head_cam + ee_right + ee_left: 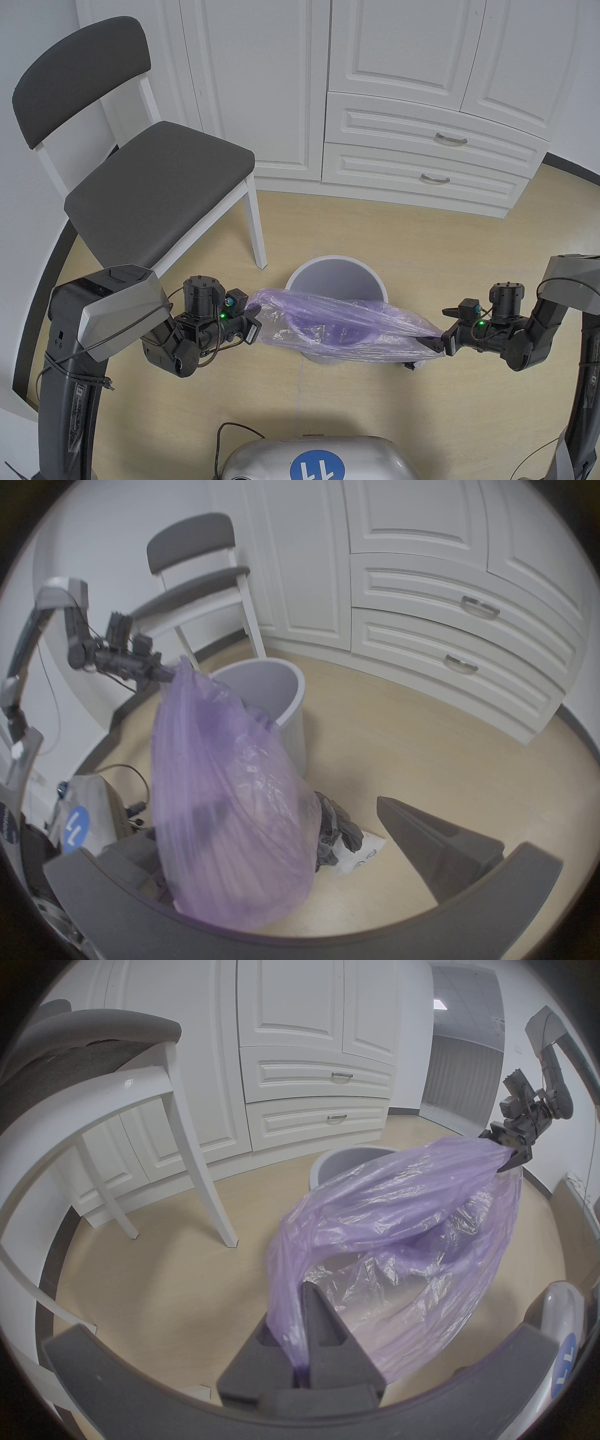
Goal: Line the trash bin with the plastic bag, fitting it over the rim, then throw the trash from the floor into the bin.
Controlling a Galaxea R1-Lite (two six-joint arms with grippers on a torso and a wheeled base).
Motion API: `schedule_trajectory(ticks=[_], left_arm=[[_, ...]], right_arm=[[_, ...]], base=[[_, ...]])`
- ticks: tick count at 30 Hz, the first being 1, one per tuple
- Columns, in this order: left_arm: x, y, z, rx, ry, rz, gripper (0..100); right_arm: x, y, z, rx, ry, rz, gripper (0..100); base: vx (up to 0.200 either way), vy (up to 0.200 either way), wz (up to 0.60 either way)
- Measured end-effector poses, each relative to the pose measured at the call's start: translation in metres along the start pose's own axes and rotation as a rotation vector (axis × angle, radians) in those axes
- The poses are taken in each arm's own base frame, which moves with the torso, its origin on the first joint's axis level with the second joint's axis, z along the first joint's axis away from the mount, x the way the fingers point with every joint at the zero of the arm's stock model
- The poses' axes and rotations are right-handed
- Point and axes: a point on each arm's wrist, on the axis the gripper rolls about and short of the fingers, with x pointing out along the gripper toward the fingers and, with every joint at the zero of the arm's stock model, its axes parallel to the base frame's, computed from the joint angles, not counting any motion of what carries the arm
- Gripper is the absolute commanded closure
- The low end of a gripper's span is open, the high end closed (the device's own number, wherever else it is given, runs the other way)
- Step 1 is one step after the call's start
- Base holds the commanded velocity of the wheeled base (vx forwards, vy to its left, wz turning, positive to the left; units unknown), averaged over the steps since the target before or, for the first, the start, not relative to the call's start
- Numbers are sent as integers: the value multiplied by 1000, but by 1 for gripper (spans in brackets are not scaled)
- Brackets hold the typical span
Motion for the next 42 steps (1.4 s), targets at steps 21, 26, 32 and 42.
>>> schedule_trajectory(ticks=[21, 26, 32, 42], left_arm=[[0, -1, -2, 2, 16, 0, 100], [2, 0, -5, 1, 25, 4, 100], [3, 3, -6, -1, 28, 12, 100], [5, 11, -8, -11, 55, 21, 100]], right_arm=[[-33, -47, -11, 206, -176, 227, 0], [-39, -55, -15, 228, -196, 253, 0], [-43, -61, -19, 234, -202, 247, 0], [-49, -71, -22, 239, -219, 251, 0]], base=[[0, 0, 0], [0, 0, 0], [0, 0, 0], [0, 0, 0]])
